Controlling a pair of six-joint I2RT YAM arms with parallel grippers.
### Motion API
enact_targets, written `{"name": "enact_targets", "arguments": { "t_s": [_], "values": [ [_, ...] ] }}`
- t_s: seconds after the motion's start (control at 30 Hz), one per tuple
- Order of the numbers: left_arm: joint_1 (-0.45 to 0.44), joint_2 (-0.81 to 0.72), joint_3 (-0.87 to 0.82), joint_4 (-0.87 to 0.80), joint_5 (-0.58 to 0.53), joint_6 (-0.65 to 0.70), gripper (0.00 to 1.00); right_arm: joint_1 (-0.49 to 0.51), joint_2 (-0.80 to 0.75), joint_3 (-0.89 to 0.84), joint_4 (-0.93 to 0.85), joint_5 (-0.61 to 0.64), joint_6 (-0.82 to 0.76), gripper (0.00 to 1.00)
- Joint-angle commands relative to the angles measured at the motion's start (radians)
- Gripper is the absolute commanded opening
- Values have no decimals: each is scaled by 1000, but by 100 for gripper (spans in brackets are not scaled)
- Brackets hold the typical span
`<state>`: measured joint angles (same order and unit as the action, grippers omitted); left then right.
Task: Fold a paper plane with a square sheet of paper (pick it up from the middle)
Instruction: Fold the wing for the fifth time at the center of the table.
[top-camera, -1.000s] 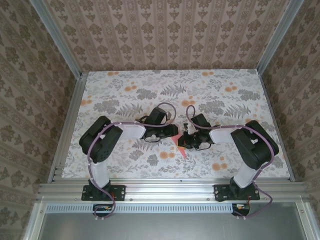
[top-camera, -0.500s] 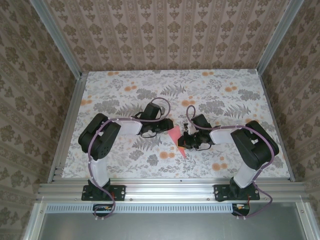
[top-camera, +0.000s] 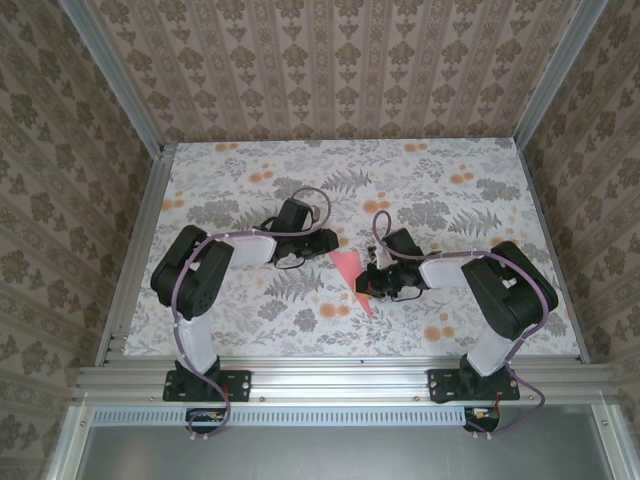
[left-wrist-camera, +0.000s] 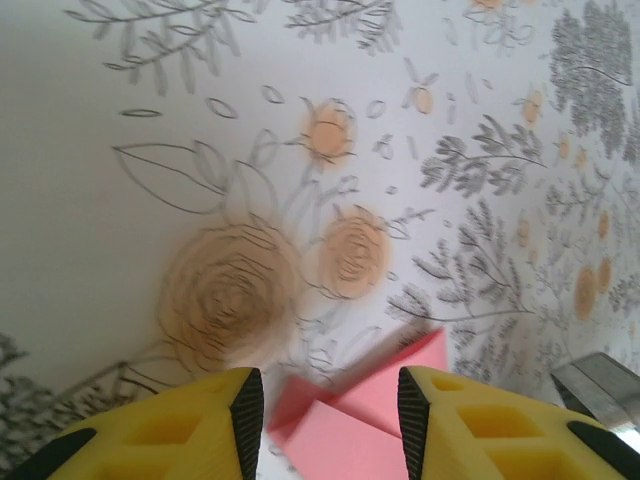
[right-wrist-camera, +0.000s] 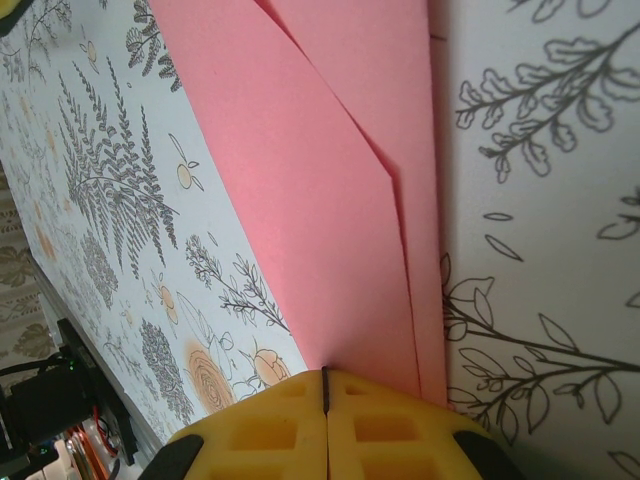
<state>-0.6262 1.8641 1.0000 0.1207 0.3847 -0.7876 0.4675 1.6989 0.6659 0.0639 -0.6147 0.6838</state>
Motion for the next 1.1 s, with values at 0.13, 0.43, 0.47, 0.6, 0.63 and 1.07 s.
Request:
{"name": "enact_targets", "arguments": {
  "t_s": [0.13, 0.43, 0.47, 0.6, 0.63, 1.07],
  "values": [
    [-122, -77, 29, -40, -25, 20, 40, -1, 54, -38, -102, 109, 19, 8],
    [-144, 3, -15, 29, -49, -51, 32, 0, 54, -38, -87, 99, 26, 8],
    [-144, 19, -11, 28, -49, -58, 30, -1, 53, -40, -82, 96, 29, 8],
    [-142, 62, -18, 44, -50, -88, 29, 0, 30, -40, -45, 64, 59, 8],
    [-141, 67, -20, 43, -51, -91, 28, -1, 19, -39, -37, 58, 66, 8],
    [-141, 72, -31, 8, -65, -87, 28, 7, -32, 23, 52, -5, 136, 10]
  ]
}}
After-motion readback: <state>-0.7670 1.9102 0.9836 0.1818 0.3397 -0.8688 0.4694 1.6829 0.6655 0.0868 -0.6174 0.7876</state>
